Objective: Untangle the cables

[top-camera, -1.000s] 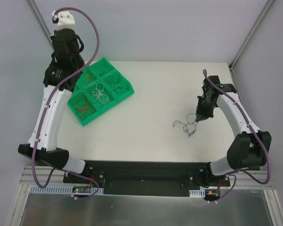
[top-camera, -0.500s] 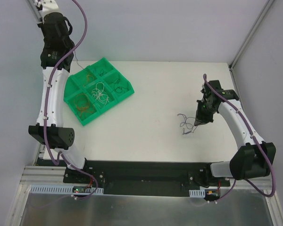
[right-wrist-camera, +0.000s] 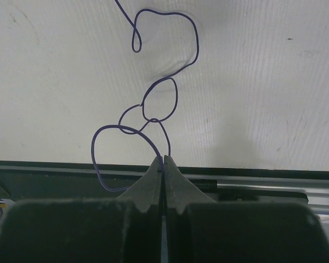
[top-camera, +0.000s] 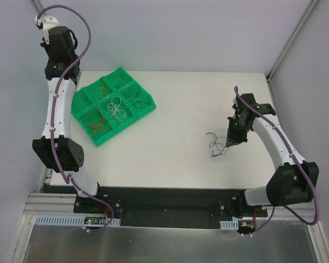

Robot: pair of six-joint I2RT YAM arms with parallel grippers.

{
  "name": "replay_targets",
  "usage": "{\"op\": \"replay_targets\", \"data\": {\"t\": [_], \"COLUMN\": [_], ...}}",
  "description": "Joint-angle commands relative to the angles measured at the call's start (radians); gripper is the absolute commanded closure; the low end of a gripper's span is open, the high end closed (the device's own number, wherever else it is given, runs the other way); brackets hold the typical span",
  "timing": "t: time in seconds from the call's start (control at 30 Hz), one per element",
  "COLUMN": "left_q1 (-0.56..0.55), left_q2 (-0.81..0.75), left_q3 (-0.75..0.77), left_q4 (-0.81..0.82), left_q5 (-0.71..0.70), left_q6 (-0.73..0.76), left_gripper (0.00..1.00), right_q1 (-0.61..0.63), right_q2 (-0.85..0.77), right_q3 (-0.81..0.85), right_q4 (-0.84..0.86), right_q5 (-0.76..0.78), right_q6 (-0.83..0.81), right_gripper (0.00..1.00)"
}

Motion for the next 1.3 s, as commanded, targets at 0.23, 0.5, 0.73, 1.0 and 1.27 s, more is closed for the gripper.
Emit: {"op": "replay_targets", "data": {"t": [0.23,0.5,0.73,1.0,1.27], "left_q1": [0.109,0.132,0.165,0.176,0.202], "left_q2": [0.002,0.064,0.148,0.235,0.225], "left_q3": [-0.266,-0.278,-0.276,-0.306,-0.287], "left_q4": [0.014,0.010,-0.059,-0.142,-0.214], "left_q5": [0.115,0.117,0.109,0.189,0.259], "left_q6": [-0.230,-0.284,-0.400,-0.505,-0.586], "left_gripper": [1.00,1.00,1.00,1.00,0.66], "right_q1": [-0.009,-0.017,-0.026,-0.029,-0.031], "right_q2": [0.035,0.057,0.060,0.062,0.045], "right_q3": [0.025,0.048,0.057,0.068,0.083], "right_q4": [-0.001,-0.009,-0.020,-0.028,-0.035], "right_q5": [-0.005,-0.005,0.004,0.007,-0.005], "right_q6": [-0.026,-0.026,-0.026,-0.025,-0.026], "right_gripper": [0.99,0.99,0.99,0.99,0.99]}}
